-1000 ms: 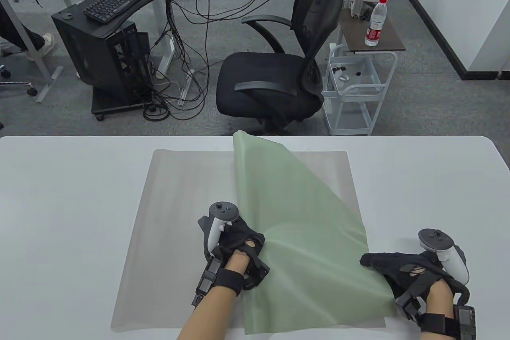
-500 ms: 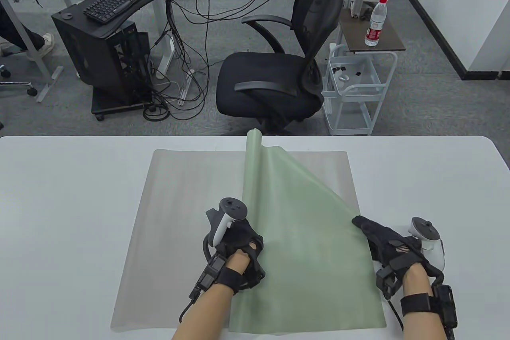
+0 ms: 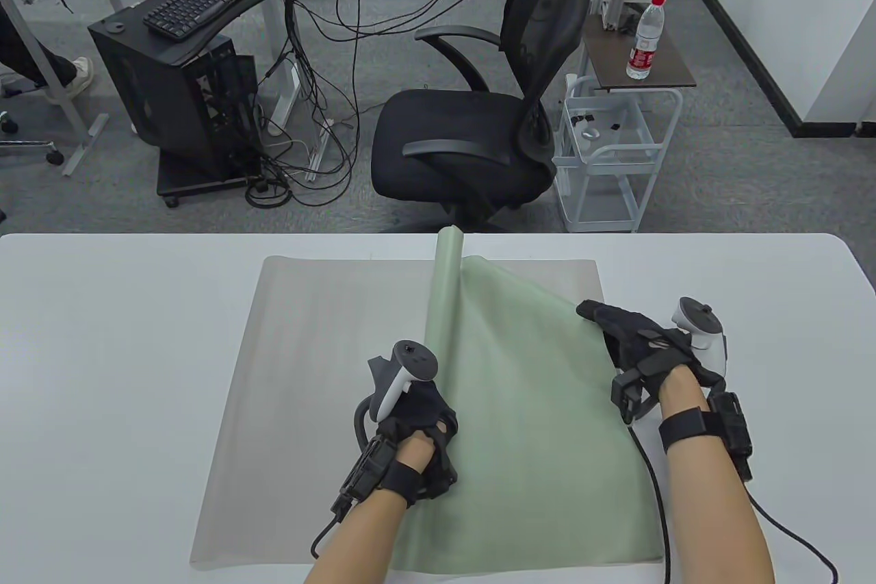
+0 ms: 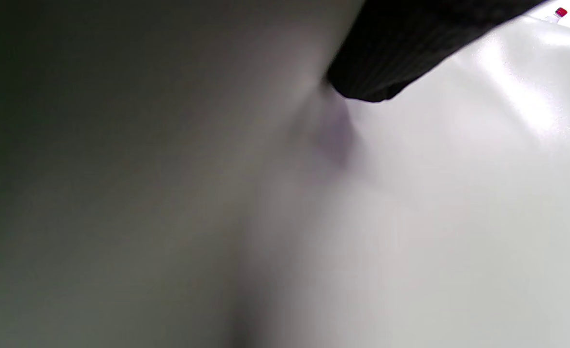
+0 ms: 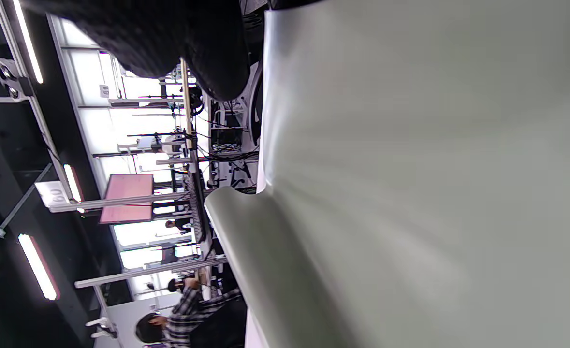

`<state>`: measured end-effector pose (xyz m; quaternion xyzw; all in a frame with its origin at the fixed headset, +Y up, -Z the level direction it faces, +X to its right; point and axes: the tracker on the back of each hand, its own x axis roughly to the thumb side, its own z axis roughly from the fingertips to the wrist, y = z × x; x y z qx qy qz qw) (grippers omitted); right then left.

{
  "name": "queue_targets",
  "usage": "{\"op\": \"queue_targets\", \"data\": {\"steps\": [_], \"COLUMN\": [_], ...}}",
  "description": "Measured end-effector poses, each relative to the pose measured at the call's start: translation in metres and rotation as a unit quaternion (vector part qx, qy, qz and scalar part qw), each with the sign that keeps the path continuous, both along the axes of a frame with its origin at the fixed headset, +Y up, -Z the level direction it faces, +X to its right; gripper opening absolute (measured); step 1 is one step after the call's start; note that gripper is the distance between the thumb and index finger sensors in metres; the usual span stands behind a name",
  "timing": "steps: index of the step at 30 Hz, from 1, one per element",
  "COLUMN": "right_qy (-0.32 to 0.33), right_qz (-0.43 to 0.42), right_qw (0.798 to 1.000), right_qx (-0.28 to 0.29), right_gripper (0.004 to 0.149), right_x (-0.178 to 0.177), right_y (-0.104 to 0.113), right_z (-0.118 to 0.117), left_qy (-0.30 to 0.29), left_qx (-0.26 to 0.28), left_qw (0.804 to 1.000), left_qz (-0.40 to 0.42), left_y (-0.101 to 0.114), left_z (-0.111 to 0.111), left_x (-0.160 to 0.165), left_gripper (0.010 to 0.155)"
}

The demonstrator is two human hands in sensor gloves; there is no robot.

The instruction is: Unroll desk mats and stack together

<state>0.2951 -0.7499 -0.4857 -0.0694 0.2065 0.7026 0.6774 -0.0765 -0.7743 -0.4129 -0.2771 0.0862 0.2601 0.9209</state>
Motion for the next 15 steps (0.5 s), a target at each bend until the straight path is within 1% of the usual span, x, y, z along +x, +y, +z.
{"op": "queue_targets", "data": {"steps": [3,6,7,8,10,11,13,15], "right_qy": [0.003,0.004,0.003,0.002,-0.004,-0.003,0.013,0.021], "right_qz": [0.013,0.042,0.08,0.092,0.184,0.217,0.273,0.304], "right_qw": [0.999,0.998,0.995,0.994,0.981,0.974,0.96,0.951], "right_qx": [0.042,0.051,0.057,0.058,0.062,0.064,0.052,0.044], "right_gripper": [0.051,0.051,0.05,0.05,0.05,0.05,0.051,0.049], "right_x": [-0.004,-0.01,-0.012,-0.012,-0.013,-0.013,-0.013,-0.012], "right_y": [0.009,0.014,0.014,0.014,0.01,0.007,-0.003,-0.014], "right_z": [-0.021,-0.036,-0.043,-0.045,-0.056,-0.06,-0.066,-0.07], "left_qy": [-0.006,-0.012,-0.012,-0.012,-0.013,-0.013,-0.014,-0.016], "left_qx": [-0.006,-0.01,-0.011,-0.011,-0.012,-0.012,-0.014,-0.016], "left_qw": [1.0,1.0,1.0,1.0,1.0,1.0,1.0,1.0], "left_qz": [-0.004,-0.01,-0.011,-0.011,-0.011,-0.011,-0.012,-0.018], "left_y": [0.0,0.0,0.0,0.0,0.0,0.0,0.0,0.0], "left_z": [-0.001,-0.002,-0.002,-0.002,-0.002,-0.002,-0.002,-0.002], "left_x": [0.001,0.002,0.002,0.002,0.002,0.002,0.002,0.003], "left_gripper": [0.098,0.098,0.098,0.098,0.098,0.098,0.098,0.098]}}
